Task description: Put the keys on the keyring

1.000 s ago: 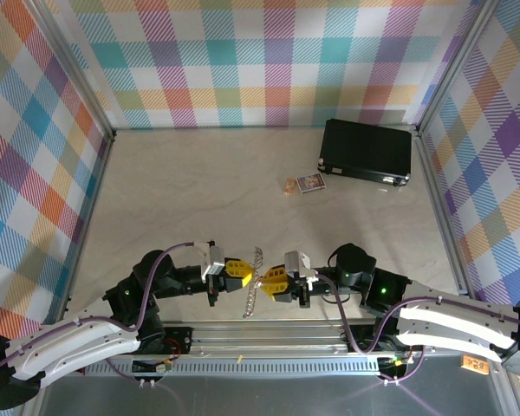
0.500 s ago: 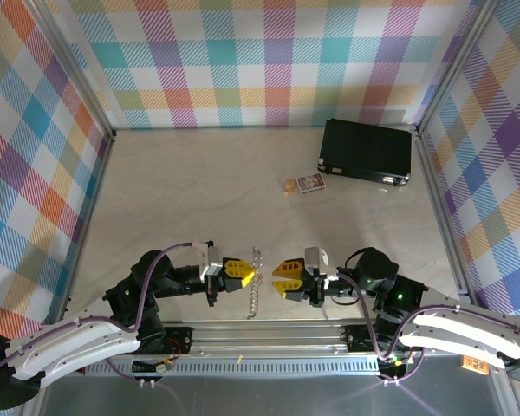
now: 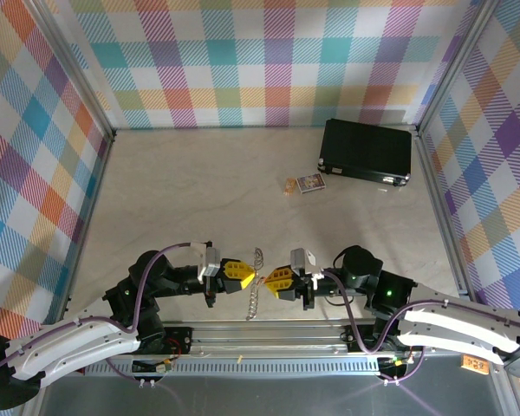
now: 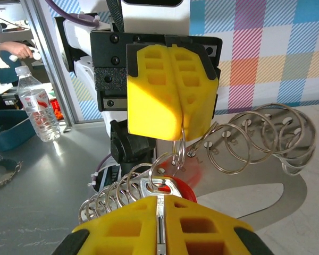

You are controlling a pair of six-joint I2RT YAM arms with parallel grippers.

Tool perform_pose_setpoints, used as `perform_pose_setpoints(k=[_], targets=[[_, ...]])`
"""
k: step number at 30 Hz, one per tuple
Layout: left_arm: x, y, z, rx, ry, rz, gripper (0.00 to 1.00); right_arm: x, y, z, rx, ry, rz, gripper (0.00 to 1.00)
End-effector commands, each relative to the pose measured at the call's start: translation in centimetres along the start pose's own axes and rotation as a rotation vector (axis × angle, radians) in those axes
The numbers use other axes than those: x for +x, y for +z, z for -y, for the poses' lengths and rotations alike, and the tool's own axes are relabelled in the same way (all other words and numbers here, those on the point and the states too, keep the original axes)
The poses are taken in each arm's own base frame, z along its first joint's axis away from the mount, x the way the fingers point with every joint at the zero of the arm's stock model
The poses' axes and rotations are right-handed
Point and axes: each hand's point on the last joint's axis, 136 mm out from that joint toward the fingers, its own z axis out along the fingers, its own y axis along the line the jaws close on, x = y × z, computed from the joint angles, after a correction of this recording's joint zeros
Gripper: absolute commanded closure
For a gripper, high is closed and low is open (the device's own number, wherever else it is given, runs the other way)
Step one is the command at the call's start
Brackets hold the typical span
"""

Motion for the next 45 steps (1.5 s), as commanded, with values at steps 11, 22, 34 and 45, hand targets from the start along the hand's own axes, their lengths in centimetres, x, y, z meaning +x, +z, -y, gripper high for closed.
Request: perform_pose_setpoints(k=[11, 22, 34, 45], targets=[[-1.9, -0.1, 0.8, 0.035, 0.028, 0.065, 1.0, -3.2, 0.5, -0.7, -0.05, -0.018, 0.083, 0.88], [-1.8, 0.0, 1.1, 0.058, 0.019, 0.056, 1.0, -3.8, 0.0, -0.8, -0.041, -0.034, 0.099, 0.87], [-1.6, 0.1, 1.2, 0.068, 0.016, 0.049, 1.0, -4.0, 0.9, -0.9, -0.067, -0.039, 0.091, 0.92], [-1.6, 0.1, 1.3, 0.071, 0.02, 0.052, 1.0, -3.1, 1.3, -0.8, -0.074, -0.017, 0.044, 0.92]])
